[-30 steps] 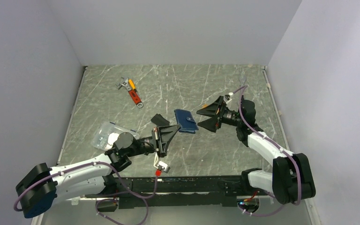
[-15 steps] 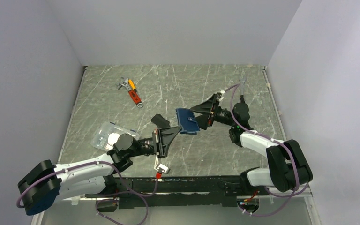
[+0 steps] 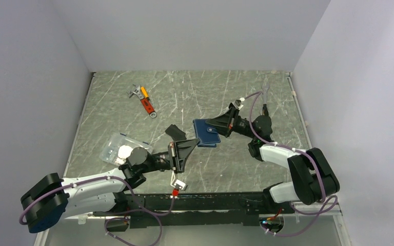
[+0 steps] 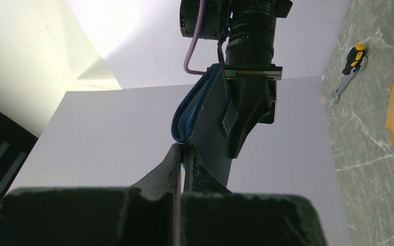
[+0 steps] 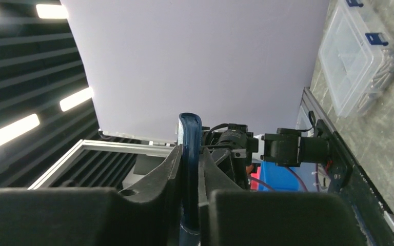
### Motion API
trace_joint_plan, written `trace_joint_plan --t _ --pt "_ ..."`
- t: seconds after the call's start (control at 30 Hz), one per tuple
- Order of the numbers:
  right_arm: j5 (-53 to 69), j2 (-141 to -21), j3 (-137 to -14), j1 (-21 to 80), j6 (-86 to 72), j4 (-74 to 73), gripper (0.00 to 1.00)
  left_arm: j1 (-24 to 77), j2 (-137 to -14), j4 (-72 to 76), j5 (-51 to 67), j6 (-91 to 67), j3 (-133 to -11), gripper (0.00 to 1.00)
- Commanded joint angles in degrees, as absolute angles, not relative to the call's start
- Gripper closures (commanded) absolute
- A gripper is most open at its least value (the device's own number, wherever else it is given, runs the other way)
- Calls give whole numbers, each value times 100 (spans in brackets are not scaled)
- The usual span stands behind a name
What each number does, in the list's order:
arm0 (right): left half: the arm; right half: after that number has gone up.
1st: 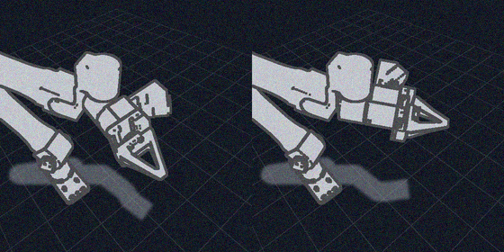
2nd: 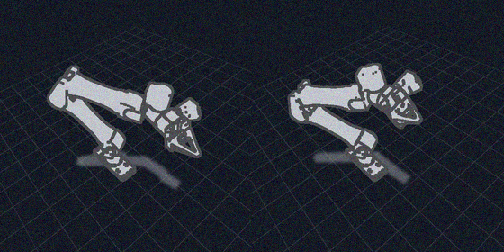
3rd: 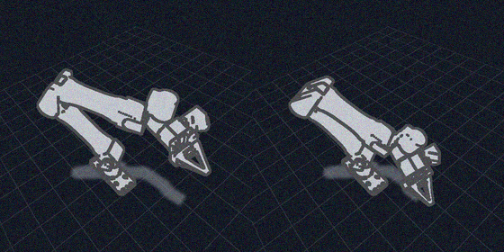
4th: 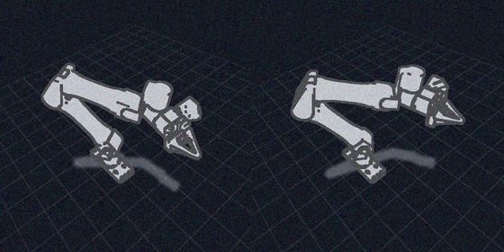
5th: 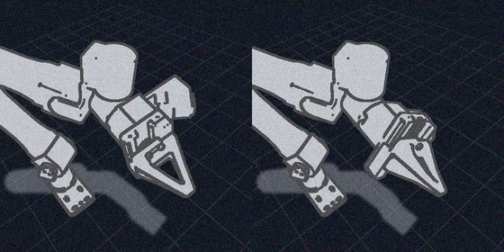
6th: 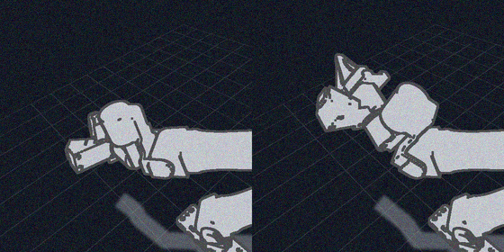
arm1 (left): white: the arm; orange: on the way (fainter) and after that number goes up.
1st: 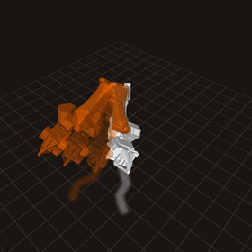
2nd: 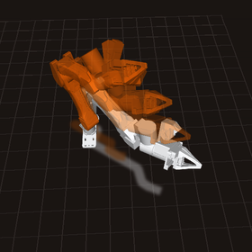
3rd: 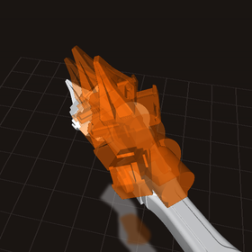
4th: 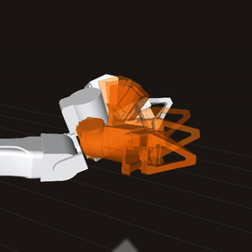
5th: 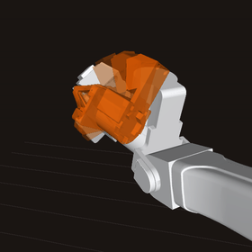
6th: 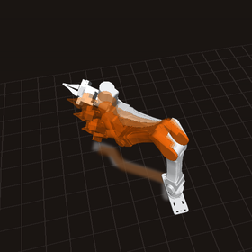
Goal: Put the credit cards into the card holder
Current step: Open the card holder at the center of the board.
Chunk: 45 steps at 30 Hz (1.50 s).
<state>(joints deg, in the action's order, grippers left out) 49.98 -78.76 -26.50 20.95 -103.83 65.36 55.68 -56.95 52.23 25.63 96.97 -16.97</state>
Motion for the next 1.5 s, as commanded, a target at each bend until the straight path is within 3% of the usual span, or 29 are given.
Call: trace_joint_plan --t 0.0,0.07,0.1,0.2,0.23,0.4,0.47,0.7,0.93,1.07,1.47 --pt "4988 -7837 -2740 2103 -10461 7220 94 5756 -5556 5079 1955 9560 -1800 93" --pt "5057 -7768 -2825 2056 -10360 7055 100 5871 -5450 4509 1477 9260 -2010 75" --pt "5115 -7707 -2879 2018 -10254 6924 100 5956 -5392 4192 1159 8991 -2174 60" --pt "5297 -7311 -3163 1863 -9403 5905 100 6131 -5107 2345 294 7332 -3085 5" --pt "5315 -7127 -3263 1836 -8908 5228 100 6134 -5015 1845 165 6603 -3346 1" --pt "4974 -6515 -4388 1819 -6089 1450 100 6120 -5105 -1183 18 3498 -5140 0" --pt "4876 -6435 -4630 1818 -5510 932 100 6058 -5140 -1783 248 2581 -5520 1" --pt "4654 -6174 -5044 1874 -4580 352 100 4928 -5765 -3023 2248 -37 -6724 1" --pt "4526 -5737 -4857 2132 -4667 1166 100 3366 -6644 -3395 3666 -1854 -7129 1" --pt "4282 -5724 -4911 2511 -4489 1355 100 3134 -6803 -2761 4483 -2333 -6977 1" --pt "4085 -6138 -5209 3075 -4395 1556 100 3099 -6801 -2261 5455 -2143 -6979 4"
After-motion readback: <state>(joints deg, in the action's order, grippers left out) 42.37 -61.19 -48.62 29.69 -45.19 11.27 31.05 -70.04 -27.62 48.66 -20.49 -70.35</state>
